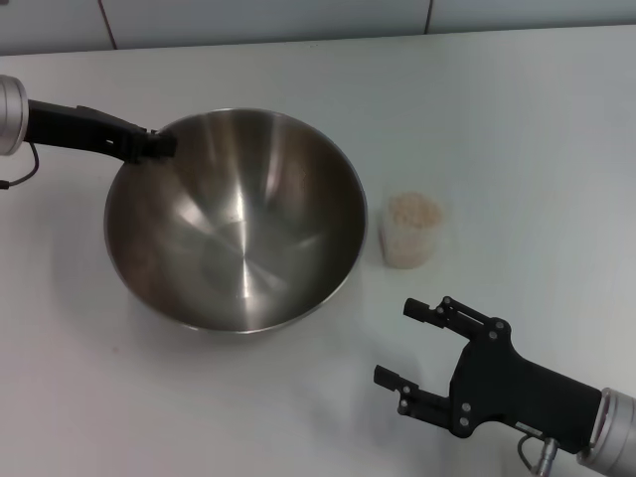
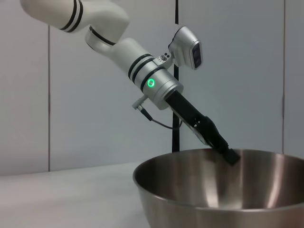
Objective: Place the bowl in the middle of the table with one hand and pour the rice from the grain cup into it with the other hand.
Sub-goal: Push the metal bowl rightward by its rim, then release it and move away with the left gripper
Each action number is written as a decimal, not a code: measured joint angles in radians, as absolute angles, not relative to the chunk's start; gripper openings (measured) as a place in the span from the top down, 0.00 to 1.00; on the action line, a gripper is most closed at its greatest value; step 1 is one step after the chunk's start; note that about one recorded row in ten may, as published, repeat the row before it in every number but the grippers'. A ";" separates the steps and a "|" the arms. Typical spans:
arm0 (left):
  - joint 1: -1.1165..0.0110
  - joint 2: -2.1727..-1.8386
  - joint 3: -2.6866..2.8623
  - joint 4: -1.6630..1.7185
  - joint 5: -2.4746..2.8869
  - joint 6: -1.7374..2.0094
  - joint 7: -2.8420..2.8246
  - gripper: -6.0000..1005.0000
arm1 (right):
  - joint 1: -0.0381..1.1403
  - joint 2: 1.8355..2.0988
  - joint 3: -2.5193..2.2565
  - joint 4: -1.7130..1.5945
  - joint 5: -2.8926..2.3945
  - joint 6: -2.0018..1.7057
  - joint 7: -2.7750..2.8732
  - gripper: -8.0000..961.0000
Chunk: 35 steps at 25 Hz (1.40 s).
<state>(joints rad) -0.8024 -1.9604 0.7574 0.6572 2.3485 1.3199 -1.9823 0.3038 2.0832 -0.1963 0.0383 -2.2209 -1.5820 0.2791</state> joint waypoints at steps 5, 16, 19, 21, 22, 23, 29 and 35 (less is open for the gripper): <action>-0.814 -1.963 0.757 0.620 2.346 1.313 -1.966 0.95 | 0.306 2.083 -0.196 0.040 -2.221 -1.582 0.279 0.22; -0.828 -1.980 0.767 0.597 2.346 1.263 -1.961 0.95 | 0.310 2.083 -0.196 0.043 -2.221 -1.578 0.279 0.22; -0.826 -1.982 0.767 0.597 2.348 1.252 -1.961 0.95 | 0.310 2.083 -0.196 0.043 -2.221 -1.581 0.279 0.22; -0.821 -1.983 0.766 0.601 2.346 1.250 -1.965 0.95 | 0.310 2.083 -0.196 0.043 -2.221 -1.581 0.279 0.22; -0.821 -1.983 0.766 0.601 2.346 1.250 -1.965 0.93 | 0.309 2.083 -0.196 0.043 -2.221 -1.582 0.279 0.22; -0.817 -1.985 0.762 0.609 2.344 1.247 -1.969 0.90 | 0.309 2.083 -0.196 0.043 -2.221 -1.582 0.279 0.22; -0.808 -1.992 0.761 0.645 2.343 1.265 -1.962 0.76 | 0.305 2.082 -0.196 0.043 -2.221 -1.583 0.279 0.22; -0.745 -2.004 0.756 0.832 2.296 1.349 -1.933 0.64 | 0.307 2.081 -0.196 0.042 -2.221 -1.583 0.279 0.22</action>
<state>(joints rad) -0.7447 -2.0039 0.7561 0.8318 2.2965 1.3492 -1.9326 0.3066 2.0815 -0.1963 0.0420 -2.2211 -1.5833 0.2792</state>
